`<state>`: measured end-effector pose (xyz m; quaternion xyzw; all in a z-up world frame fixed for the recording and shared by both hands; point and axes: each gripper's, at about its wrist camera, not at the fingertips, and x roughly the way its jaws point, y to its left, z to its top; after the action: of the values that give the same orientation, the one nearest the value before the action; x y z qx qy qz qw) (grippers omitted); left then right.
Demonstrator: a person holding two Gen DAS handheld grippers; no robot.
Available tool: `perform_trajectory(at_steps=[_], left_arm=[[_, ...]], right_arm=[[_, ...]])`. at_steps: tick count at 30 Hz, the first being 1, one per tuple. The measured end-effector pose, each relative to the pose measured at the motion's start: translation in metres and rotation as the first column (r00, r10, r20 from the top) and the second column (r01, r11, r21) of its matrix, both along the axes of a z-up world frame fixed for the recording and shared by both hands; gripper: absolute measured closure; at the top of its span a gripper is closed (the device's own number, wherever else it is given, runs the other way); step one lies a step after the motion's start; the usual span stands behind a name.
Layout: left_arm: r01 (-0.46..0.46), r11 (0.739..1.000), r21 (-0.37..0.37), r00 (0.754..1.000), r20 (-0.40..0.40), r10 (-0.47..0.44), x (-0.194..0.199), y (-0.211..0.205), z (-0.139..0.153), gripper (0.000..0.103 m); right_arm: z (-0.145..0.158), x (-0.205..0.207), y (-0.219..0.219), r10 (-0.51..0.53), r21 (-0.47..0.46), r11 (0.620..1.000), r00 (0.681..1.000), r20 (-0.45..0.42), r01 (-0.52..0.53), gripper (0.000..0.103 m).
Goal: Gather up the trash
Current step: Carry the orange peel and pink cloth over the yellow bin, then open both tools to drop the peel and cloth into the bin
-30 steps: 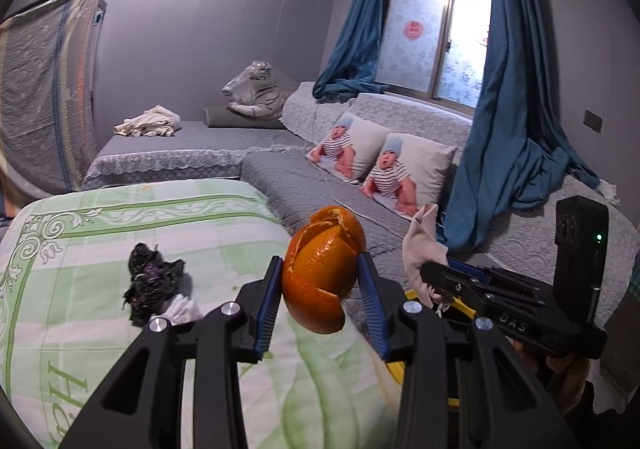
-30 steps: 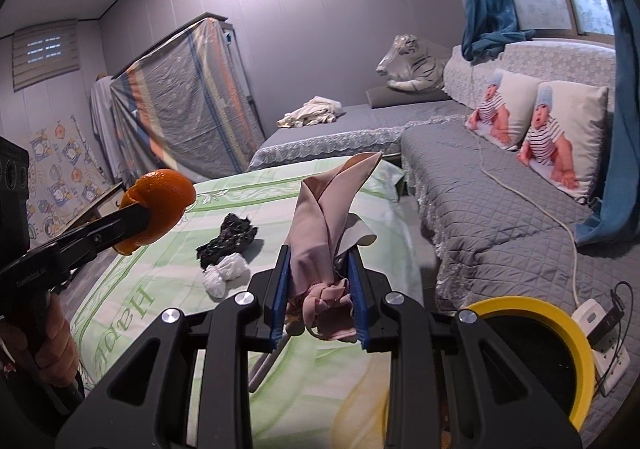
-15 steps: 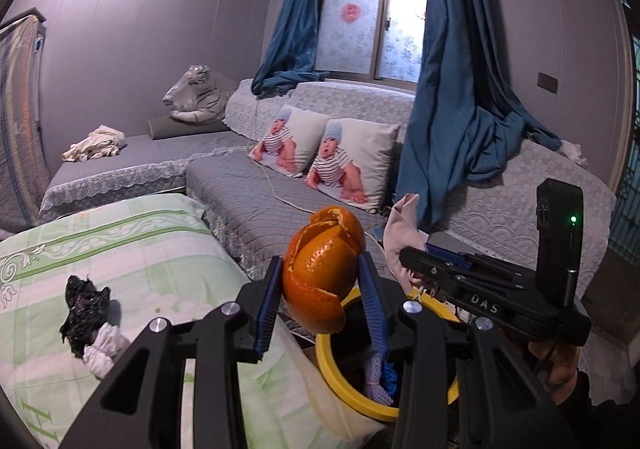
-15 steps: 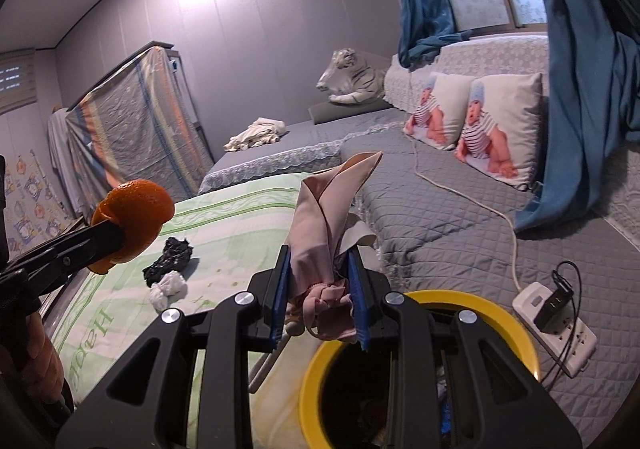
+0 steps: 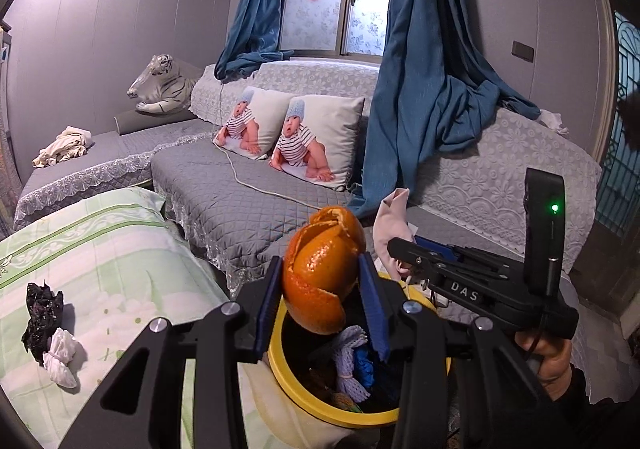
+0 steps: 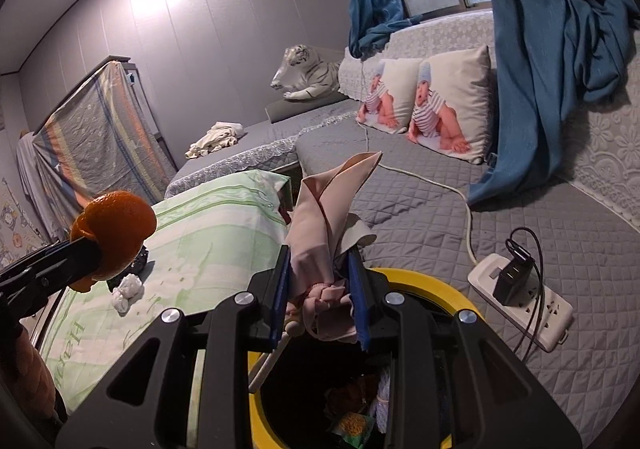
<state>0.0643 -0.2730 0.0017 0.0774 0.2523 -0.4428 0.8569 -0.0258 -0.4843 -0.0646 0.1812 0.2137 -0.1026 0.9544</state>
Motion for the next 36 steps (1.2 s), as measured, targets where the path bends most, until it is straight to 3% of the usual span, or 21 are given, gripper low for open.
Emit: perform_trajectory(at_steps=[16,36], left_arm=[[0.036,0.997,0.072,0.998,-0.051,-0.033,0.002,-0.053,-0.038,0.067],[0.024,0.989,0.147,0.982,-0.188,0.004,0.032,-0.077,-0.093,0.067]], right_arm=[[-0.035,-0.012,-0.032,-0.063,0.047,0.997,0.996,-0.062,0.066,0.077],[-0.072,-0.001,-0.043,-0.076,0.083,0.992,0.981,-0.181,0.092,0.076]])
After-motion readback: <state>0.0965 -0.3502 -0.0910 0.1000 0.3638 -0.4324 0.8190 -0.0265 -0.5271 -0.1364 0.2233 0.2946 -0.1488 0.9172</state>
